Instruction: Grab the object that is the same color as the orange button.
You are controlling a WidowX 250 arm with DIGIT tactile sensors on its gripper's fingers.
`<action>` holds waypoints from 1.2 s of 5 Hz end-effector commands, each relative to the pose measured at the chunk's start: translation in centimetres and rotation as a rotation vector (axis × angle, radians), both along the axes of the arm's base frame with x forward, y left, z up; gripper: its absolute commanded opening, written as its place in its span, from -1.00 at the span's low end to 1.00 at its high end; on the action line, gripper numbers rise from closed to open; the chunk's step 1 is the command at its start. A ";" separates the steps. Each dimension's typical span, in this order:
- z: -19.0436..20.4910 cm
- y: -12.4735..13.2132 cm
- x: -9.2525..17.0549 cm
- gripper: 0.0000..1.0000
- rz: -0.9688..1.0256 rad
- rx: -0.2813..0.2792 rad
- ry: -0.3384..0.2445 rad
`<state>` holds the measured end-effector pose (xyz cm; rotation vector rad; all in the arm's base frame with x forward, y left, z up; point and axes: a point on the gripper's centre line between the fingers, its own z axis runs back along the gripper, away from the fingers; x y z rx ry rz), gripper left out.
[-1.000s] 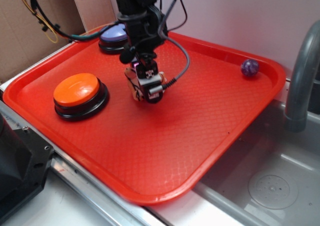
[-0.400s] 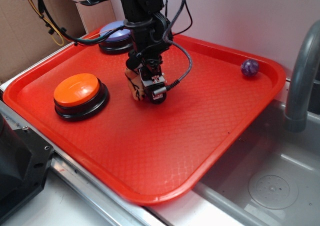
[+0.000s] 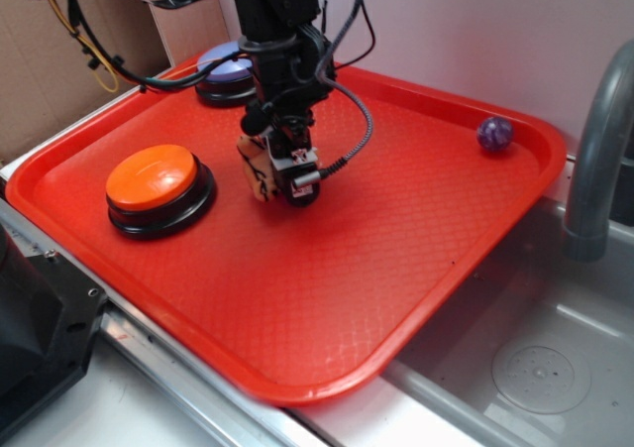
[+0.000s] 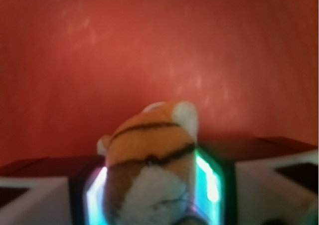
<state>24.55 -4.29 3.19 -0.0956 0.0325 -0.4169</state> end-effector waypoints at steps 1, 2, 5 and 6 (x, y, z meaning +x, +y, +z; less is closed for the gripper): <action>8.2 1.8 -0.7 -1.00 0.171 -0.030 -0.070; 10.3 2.8 -1.1 -1.00 0.218 -0.025 -0.100; 12.8 3.3 -0.3 -1.00 0.251 -0.043 -0.144; 13.5 3.4 -0.3 -1.00 0.262 -0.030 -0.149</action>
